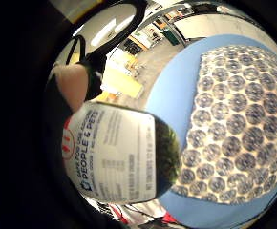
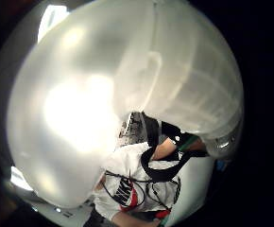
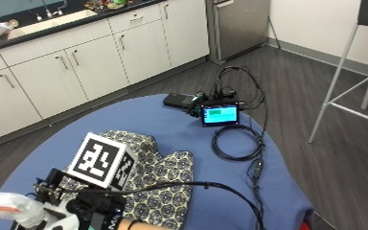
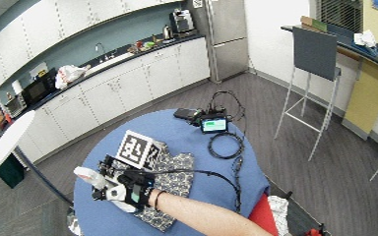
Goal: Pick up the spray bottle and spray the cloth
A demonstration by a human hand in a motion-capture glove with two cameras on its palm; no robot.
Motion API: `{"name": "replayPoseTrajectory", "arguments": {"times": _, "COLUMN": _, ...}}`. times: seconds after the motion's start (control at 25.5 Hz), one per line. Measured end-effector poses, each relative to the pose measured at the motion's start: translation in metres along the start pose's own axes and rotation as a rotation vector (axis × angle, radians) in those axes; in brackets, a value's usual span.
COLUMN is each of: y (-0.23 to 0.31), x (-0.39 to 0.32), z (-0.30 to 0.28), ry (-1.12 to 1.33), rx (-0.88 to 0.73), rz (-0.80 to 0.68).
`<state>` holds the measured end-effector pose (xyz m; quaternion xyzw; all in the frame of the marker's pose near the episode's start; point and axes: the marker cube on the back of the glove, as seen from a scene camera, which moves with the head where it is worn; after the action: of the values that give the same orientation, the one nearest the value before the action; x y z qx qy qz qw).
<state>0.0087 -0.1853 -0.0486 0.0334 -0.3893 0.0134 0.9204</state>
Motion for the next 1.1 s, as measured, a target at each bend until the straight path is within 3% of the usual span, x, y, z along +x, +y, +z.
{"name": "replayPoseTrajectory", "arguments": {"times": 0.47, "y": -0.006, "x": 0.049, "z": 0.022, "ry": -0.083, "rx": 0.191, "rz": -0.043}}
{"name": "replayPoseTrajectory", "arguments": {"times": 1.1, "y": -0.023, "x": 0.046, "z": 0.036, "ry": -0.033, "rx": 0.127, "rz": -0.067}}
